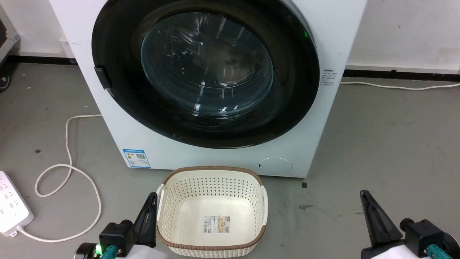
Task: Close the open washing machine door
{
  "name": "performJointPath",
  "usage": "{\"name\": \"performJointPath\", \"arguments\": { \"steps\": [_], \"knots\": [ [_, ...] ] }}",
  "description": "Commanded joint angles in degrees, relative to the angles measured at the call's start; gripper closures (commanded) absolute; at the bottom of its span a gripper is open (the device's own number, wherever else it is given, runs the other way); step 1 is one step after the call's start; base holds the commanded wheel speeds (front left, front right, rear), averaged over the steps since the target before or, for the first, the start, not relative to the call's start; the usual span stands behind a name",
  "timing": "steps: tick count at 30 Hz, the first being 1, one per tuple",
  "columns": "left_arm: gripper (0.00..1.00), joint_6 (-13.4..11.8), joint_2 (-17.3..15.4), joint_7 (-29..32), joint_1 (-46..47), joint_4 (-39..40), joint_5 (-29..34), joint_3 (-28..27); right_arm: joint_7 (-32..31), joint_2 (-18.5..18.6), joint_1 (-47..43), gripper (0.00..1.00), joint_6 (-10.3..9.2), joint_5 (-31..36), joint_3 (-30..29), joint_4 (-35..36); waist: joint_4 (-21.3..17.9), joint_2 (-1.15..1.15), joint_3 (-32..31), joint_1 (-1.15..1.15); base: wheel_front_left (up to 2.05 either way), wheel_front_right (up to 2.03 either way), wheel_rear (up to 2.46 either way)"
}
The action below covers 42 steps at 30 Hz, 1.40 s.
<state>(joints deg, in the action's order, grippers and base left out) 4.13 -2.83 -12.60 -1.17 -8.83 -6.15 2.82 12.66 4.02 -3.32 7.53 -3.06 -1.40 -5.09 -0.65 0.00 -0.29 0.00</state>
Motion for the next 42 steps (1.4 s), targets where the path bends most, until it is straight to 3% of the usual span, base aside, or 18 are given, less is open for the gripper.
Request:
{"name": "performJointPath", "arguments": {
  "steps": [1,42],
  "knots": [
    [1.00,-0.35,-0.01,0.39,0.19,0.44,0.49,-0.23,-0.39,-0.18,0.51,1.00,-0.01,0.37,0.12,0.48,0.02,0.00,0.00,0.00,0.00,0.00,0.00],
    [1.00,-1.91,-0.03,5.42,0.60,3.90,2.82,-1.30,-5.45,-0.57,1.67,1.00,-0.02,1.48,0.65,2.38,0.28,0.00,0.12,0.00,0.00,0.00,0.00]
  ]
}}
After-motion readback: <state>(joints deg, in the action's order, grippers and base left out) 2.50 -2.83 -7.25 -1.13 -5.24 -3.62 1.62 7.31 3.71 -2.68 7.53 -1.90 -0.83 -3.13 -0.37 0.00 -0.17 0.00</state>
